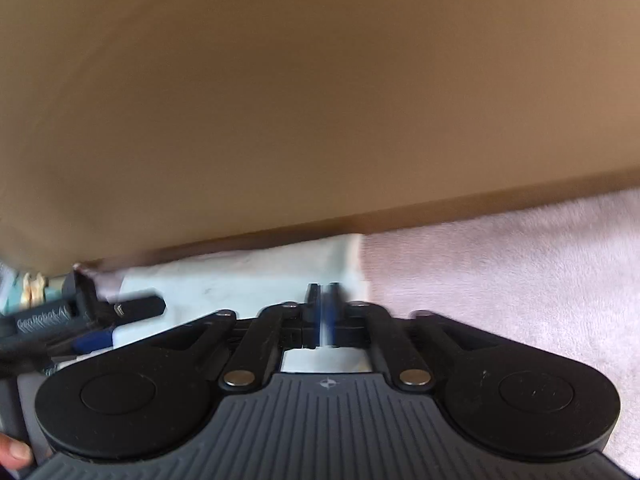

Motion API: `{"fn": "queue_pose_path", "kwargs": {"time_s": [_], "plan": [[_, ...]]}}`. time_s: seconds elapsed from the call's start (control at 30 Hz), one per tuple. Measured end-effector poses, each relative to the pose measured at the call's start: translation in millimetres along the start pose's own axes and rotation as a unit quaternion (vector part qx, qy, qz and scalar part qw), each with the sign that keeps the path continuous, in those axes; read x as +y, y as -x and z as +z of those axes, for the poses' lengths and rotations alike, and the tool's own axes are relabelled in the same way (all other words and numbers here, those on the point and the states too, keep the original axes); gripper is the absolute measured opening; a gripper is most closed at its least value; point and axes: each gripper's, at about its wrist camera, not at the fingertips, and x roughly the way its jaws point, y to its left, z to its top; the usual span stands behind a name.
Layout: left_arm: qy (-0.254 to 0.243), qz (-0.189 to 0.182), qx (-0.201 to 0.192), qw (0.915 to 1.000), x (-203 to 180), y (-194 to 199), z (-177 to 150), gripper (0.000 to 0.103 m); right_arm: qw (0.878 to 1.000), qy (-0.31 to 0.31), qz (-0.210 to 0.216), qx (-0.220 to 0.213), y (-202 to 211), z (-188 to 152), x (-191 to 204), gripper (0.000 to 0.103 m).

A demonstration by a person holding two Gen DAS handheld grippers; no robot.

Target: Fold clothes

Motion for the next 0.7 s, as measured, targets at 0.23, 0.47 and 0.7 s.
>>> {"fn": "queue_pose_path", "kwargs": {"time_s": [0.23,0.47,0.7], "plan": [[0.064,-0.030,-0.051,0.9962,20,35,13,0.102,0.999,-0.003,0.006,-0.046,20,10,5,0.007],[-0.005,-0.004,-0.014,0.9999,-3,5,11,0.102,0.997,-0.055,-0.037,-0.032,-6,14,-14,0.008],[0.056,-0.048,-0.059,0.9956,27,57,7,0.100,0.997,-0.052,0.005,-0.065,48,0,-21,0.008]]}}
